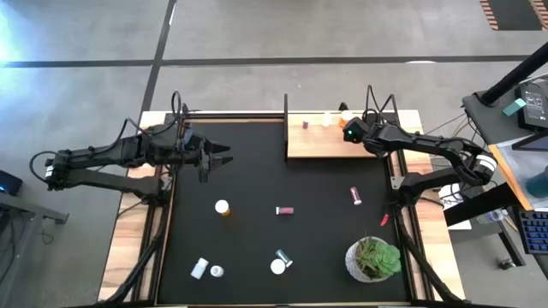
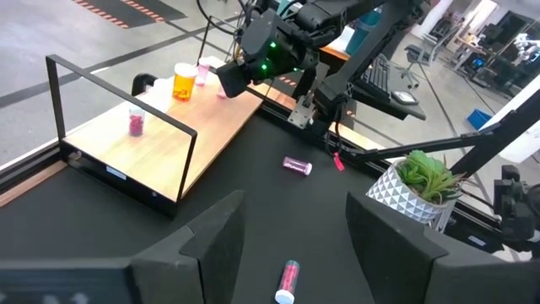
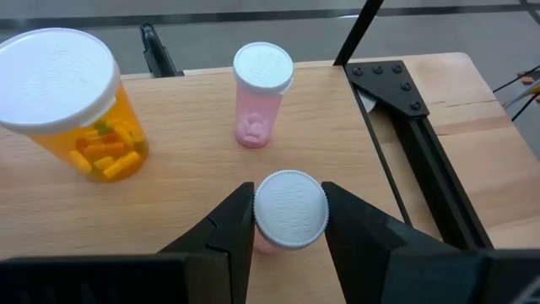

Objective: Pick and place medicine bottles onto shelf by color
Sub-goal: Put the left pink pill bottle on the shelf aligned with the other pink pill bottle

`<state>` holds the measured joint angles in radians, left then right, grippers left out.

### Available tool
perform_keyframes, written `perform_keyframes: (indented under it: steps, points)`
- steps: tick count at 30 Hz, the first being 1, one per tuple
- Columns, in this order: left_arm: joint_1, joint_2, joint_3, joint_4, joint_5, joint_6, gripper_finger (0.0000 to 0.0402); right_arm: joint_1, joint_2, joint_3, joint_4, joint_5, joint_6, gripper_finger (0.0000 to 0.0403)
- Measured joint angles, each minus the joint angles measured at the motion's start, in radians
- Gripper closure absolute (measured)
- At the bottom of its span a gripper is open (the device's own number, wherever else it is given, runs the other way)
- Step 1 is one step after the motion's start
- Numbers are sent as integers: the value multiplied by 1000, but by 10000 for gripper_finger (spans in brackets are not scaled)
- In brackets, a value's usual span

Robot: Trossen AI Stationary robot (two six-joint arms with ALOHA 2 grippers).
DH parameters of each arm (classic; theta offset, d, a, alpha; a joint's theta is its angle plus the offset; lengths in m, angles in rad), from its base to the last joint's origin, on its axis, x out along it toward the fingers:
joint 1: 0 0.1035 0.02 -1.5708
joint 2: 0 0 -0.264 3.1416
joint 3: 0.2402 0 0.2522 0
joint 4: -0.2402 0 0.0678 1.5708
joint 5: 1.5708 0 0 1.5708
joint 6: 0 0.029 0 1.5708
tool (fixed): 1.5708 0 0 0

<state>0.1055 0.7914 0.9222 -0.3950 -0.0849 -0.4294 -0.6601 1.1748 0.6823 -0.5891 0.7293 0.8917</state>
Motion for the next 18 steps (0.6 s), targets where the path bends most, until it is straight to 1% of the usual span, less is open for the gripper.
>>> perform_keyframes:
  steps: [18]
  points:
    - [0, 0, 0, -1, 0, -4, 212, 0, 0, 0, 4, 6, -6, 282]
